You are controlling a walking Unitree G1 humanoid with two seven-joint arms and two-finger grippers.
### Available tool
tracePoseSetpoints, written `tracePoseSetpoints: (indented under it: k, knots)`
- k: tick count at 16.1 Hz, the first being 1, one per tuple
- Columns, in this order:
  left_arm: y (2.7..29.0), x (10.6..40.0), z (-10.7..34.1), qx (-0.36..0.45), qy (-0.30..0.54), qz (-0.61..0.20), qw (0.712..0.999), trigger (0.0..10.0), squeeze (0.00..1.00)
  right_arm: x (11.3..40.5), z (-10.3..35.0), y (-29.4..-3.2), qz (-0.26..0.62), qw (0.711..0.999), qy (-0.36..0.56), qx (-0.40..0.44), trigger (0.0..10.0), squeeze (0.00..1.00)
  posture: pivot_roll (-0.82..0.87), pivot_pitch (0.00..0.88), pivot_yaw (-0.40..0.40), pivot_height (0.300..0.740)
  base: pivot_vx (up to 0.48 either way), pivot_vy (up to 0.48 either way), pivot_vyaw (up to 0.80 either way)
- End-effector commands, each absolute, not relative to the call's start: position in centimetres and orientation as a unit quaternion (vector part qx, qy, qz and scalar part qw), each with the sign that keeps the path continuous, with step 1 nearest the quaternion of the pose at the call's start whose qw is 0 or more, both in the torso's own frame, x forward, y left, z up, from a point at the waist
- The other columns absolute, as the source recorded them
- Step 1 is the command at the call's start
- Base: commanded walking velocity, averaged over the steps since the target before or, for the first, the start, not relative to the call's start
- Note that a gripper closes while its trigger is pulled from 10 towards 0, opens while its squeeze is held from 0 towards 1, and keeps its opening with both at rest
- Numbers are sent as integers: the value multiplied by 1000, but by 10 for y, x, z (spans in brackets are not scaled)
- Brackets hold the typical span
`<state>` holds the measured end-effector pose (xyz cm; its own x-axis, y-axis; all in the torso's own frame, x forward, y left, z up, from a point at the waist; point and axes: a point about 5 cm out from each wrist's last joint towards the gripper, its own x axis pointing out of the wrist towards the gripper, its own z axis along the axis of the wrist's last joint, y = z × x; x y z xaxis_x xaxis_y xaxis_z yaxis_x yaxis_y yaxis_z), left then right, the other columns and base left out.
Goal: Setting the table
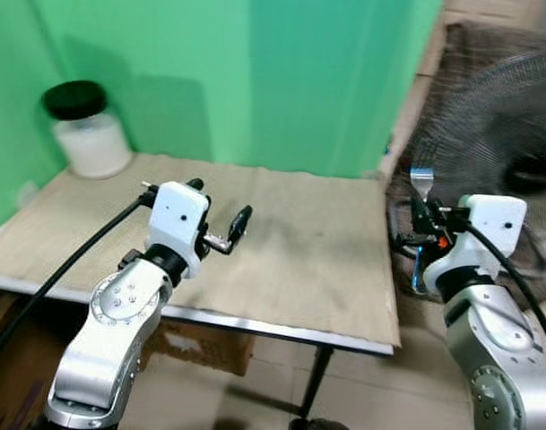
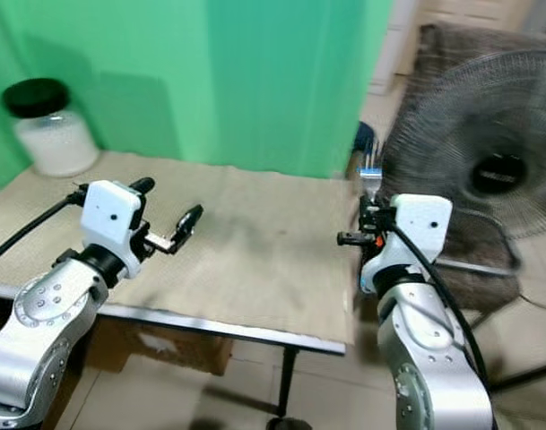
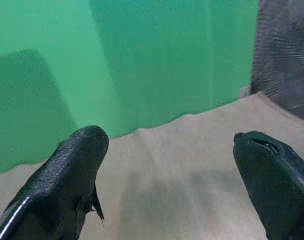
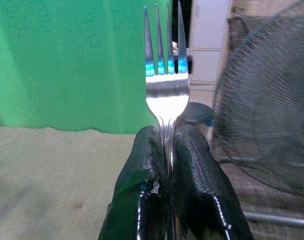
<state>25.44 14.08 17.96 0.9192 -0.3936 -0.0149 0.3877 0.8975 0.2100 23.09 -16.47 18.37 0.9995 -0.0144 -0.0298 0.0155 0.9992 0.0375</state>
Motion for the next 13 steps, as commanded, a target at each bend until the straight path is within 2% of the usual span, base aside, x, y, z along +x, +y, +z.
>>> tracePoseSetpoints:
  k: [1,13]
  knots:
    - [141,254,185,101,-27,-202,974,10000,0,232,183,-165,-14,1000,17,18,10000,0,38,0,-19,740,0,0,-800]
    - [147,258,177,91,-6,-160,983,10000,0,232,174,-164,-10,999,49,1,10000,0,29,0,-23,740,0,0,-800]
